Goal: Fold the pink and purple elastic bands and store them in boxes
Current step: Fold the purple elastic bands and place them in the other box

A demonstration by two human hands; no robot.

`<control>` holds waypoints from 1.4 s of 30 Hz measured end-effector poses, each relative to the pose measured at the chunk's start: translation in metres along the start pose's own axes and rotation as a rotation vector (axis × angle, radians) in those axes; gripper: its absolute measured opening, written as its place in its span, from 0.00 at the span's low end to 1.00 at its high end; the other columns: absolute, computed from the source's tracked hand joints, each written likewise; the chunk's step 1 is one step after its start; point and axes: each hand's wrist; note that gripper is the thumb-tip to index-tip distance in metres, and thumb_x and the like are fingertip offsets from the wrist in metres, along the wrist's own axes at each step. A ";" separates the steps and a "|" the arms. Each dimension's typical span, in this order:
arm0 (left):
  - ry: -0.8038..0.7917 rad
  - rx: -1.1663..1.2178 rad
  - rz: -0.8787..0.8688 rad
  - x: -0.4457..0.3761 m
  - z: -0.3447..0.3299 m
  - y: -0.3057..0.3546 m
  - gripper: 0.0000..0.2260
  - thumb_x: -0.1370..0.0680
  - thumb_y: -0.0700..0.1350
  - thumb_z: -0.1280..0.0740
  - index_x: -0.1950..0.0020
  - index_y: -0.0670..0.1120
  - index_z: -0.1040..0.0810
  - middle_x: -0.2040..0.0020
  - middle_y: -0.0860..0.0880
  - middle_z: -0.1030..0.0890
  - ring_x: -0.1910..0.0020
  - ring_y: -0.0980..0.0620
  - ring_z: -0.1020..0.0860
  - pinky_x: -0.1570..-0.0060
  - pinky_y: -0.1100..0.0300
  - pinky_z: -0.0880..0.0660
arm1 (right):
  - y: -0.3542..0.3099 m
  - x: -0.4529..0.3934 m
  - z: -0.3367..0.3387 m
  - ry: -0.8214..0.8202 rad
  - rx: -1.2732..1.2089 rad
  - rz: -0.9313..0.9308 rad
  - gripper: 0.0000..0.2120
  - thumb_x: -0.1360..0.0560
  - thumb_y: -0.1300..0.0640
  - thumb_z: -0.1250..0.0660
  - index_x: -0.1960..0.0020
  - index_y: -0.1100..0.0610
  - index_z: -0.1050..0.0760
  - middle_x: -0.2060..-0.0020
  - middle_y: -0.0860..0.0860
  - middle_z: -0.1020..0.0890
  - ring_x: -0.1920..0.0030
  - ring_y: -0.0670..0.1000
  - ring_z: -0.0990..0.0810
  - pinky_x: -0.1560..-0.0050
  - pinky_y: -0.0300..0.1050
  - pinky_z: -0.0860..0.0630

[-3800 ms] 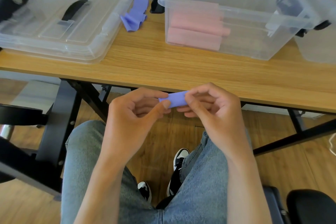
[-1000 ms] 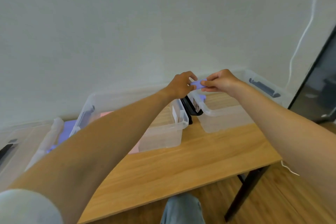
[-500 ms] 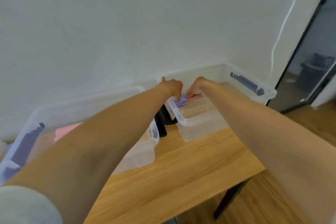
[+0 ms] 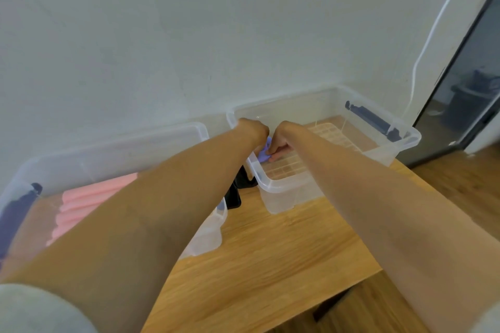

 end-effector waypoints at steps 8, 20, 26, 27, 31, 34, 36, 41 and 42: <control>0.162 -0.077 0.114 0.004 -0.002 -0.003 0.13 0.22 0.54 0.28 0.45 0.50 0.28 0.52 0.52 0.25 0.42 0.49 0.23 0.35 0.54 0.35 | -0.006 0.016 -0.002 0.200 0.070 0.078 0.13 0.24 0.54 0.22 0.49 0.62 0.21 0.60 0.54 0.12 0.65 0.49 0.14 0.54 0.42 0.18; 0.437 0.189 0.094 0.075 0.020 -0.037 0.13 0.23 0.39 0.34 0.39 0.46 0.21 0.43 0.47 0.19 0.43 0.45 0.20 0.54 0.55 0.29 | -0.018 0.098 0.004 0.434 0.319 0.385 0.06 0.26 0.59 0.26 0.51 0.59 0.19 0.54 0.54 0.17 0.50 0.56 0.18 0.51 0.45 0.20; 0.412 0.221 0.121 0.132 0.009 -0.061 0.13 0.22 0.42 0.33 0.38 0.46 0.21 0.45 0.47 0.19 0.48 0.45 0.19 0.57 0.55 0.28 | -0.036 0.152 -0.016 0.466 0.338 0.587 0.05 0.23 0.62 0.29 0.50 0.55 0.16 0.44 0.51 0.16 0.42 0.54 0.19 0.37 0.47 0.22; 0.404 0.223 0.128 0.143 0.007 -0.065 0.12 0.22 0.43 0.33 0.39 0.46 0.21 0.46 0.48 0.20 0.50 0.45 0.20 0.58 0.55 0.28 | -0.041 0.164 -0.021 0.445 0.350 0.617 0.06 0.23 0.62 0.30 0.52 0.53 0.17 0.45 0.50 0.16 0.43 0.53 0.19 0.39 0.45 0.23; 0.405 0.221 0.167 0.186 -0.008 -0.088 0.10 0.20 0.44 0.36 0.41 0.46 0.21 0.51 0.49 0.21 0.53 0.46 0.22 0.59 0.55 0.29 | -0.063 0.204 -0.051 0.394 0.416 0.683 0.07 0.22 0.60 0.31 0.54 0.48 0.19 0.51 0.48 0.19 0.48 0.52 0.22 0.48 0.42 0.28; 0.384 0.226 0.203 0.221 -0.026 -0.109 0.11 0.19 0.44 0.36 0.38 0.47 0.22 0.47 0.49 0.20 0.51 0.47 0.21 0.58 0.56 0.29 | -0.078 0.228 -0.078 0.361 0.440 0.720 0.07 0.21 0.60 0.32 0.51 0.49 0.18 0.53 0.44 0.20 0.51 0.50 0.22 0.49 0.42 0.29; 0.375 0.238 0.229 0.245 -0.042 -0.126 0.12 0.19 0.45 0.35 0.36 0.47 0.23 0.43 0.48 0.19 0.47 0.46 0.20 0.56 0.56 0.28 | -0.089 0.242 -0.100 0.349 0.459 0.753 0.06 0.21 0.60 0.32 0.48 0.52 0.17 0.54 0.42 0.21 0.52 0.49 0.22 0.48 0.43 0.29; 0.365 0.261 0.298 0.300 -0.092 -0.164 0.12 0.19 0.47 0.34 0.36 0.46 0.22 0.40 0.47 0.19 0.42 0.45 0.20 0.51 0.55 0.26 | -0.122 0.265 -0.164 0.325 0.526 0.808 0.07 0.21 0.59 0.31 0.45 0.56 0.16 0.44 0.52 0.17 0.43 0.55 0.20 0.42 0.46 0.24; 0.363 0.273 0.308 0.309 -0.101 -0.170 0.12 0.19 0.47 0.34 0.36 0.46 0.22 0.40 0.47 0.19 0.42 0.45 0.20 0.50 0.55 0.26 | -0.127 0.267 -0.175 0.316 0.534 0.818 0.07 0.21 0.58 0.31 0.45 0.56 0.16 0.44 0.52 0.17 0.42 0.55 0.19 0.41 0.47 0.23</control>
Point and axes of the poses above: each hand's wrist, its own x-axis away from the middle knuckle, its own z-axis out of the back of the hand, y = z × x
